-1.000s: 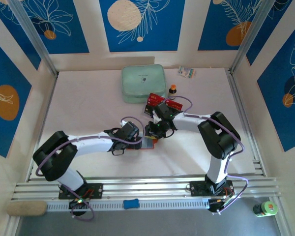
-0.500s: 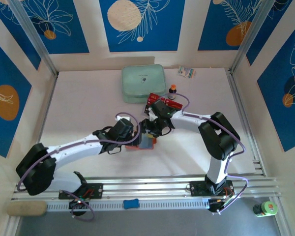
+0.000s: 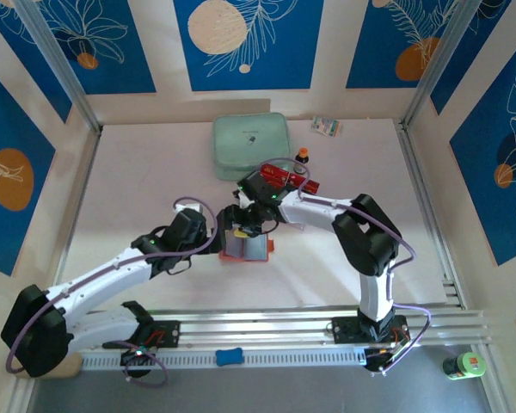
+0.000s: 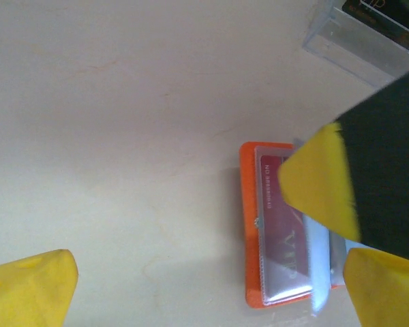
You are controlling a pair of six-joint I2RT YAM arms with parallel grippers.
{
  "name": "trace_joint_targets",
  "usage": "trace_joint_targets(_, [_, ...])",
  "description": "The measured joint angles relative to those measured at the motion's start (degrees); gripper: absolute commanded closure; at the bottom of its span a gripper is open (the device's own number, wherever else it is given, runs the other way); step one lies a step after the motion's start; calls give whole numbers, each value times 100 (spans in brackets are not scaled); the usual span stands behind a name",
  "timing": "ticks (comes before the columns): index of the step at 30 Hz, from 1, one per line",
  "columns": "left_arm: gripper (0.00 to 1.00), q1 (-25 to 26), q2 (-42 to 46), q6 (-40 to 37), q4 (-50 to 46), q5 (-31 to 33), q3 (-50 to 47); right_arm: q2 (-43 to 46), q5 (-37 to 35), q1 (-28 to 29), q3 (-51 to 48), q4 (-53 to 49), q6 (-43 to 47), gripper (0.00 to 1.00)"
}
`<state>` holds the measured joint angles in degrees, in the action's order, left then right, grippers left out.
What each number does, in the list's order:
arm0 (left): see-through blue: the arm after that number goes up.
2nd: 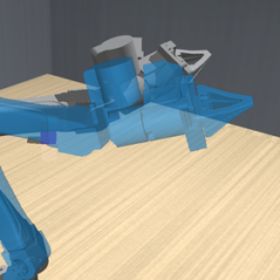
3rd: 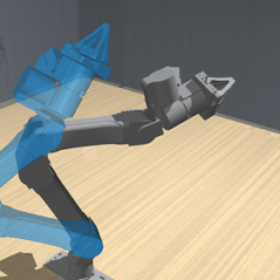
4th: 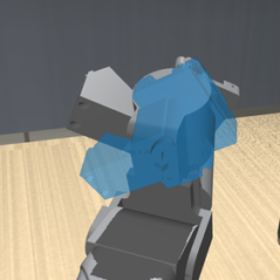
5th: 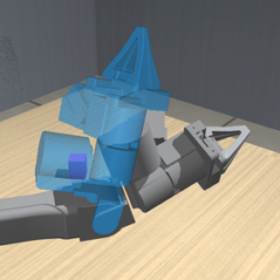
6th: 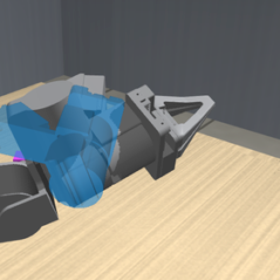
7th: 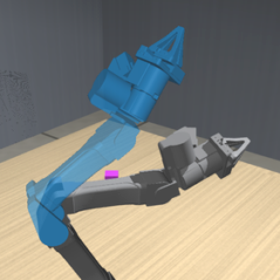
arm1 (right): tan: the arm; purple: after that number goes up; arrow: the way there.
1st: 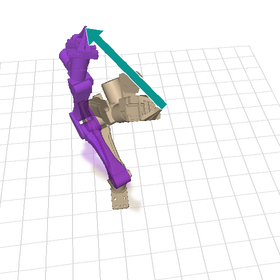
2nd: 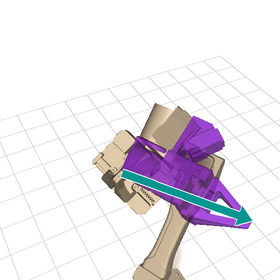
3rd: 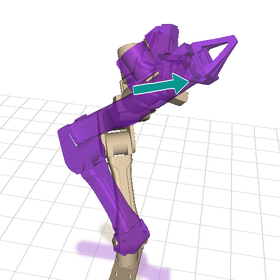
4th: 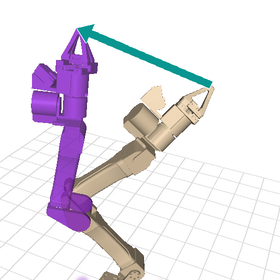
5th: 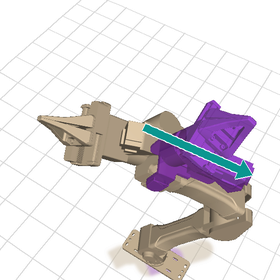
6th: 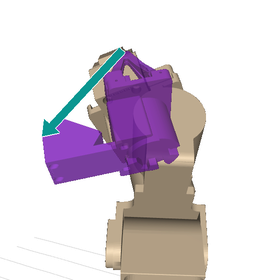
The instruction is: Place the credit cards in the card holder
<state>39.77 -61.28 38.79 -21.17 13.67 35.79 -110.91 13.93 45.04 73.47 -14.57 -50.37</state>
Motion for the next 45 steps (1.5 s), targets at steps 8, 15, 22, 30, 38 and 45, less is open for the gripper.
trace_joint_targets(8, [0, -203, 136, -31, -184, -94, -66, -321, 2, 72, 57, -7, -116, 33])
trace_joint_targets(15, [0, -245, 94, -31, -175, -184, -94, -319, 2, 70, 57, 0, -114, 33])
trace_joint_targets(22, [0, -251, -85, -28, -52, -212, -103, -166, 7, -72, 9, -7, -109, 34])
trace_joint_targets(30, [0, -251, -138, -24, 11, -214, -103, 11, 74, -317, -52, -9, -66, 34])
trace_joint_targets(38, [0, -254, -588, -28, 227, -387, -83, 293, 125, -579, -52, -278, 203, 35])
trace_joint_targets(45, [0, -254, -1073, -79, 291, -533, 223, 977, -457, -1091, 33, -1335, 1123, 37])
